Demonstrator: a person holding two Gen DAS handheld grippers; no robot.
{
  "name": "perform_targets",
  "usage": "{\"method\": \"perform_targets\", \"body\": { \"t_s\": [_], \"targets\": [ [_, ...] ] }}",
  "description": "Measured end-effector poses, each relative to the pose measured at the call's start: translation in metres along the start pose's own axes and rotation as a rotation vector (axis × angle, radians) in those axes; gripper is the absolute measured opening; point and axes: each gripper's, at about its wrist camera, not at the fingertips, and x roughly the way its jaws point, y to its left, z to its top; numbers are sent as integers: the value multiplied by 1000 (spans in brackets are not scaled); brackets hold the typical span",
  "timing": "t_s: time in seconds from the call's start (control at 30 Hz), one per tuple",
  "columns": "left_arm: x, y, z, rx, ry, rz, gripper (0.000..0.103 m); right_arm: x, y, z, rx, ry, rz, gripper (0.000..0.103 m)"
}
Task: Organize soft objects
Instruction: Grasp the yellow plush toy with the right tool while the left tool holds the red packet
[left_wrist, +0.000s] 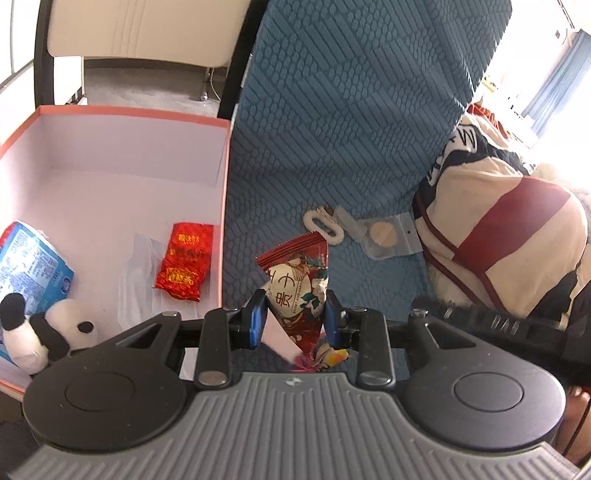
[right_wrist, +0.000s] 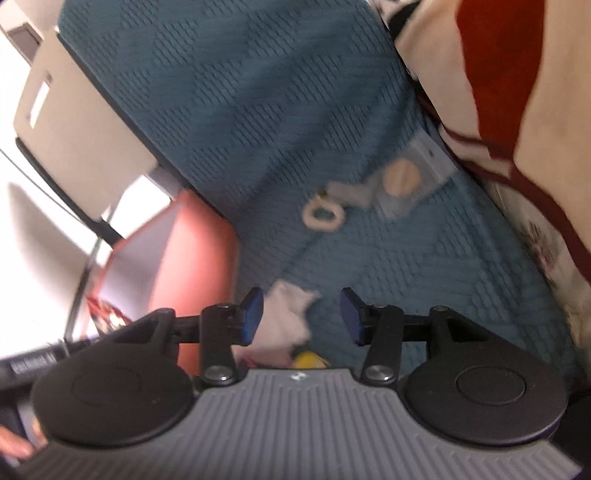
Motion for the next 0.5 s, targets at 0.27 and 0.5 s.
{"method": "perform_targets", "body": {
  "t_s": [0.27,0.5],
  "targets": [
    [22,-11,-13,13,40,6,37,44,-1,-42,-96,132,-9,45],
    [28,-11,-24,7,63,16,37,83,3,-52,-91,140,-16,46]
  ]
}}
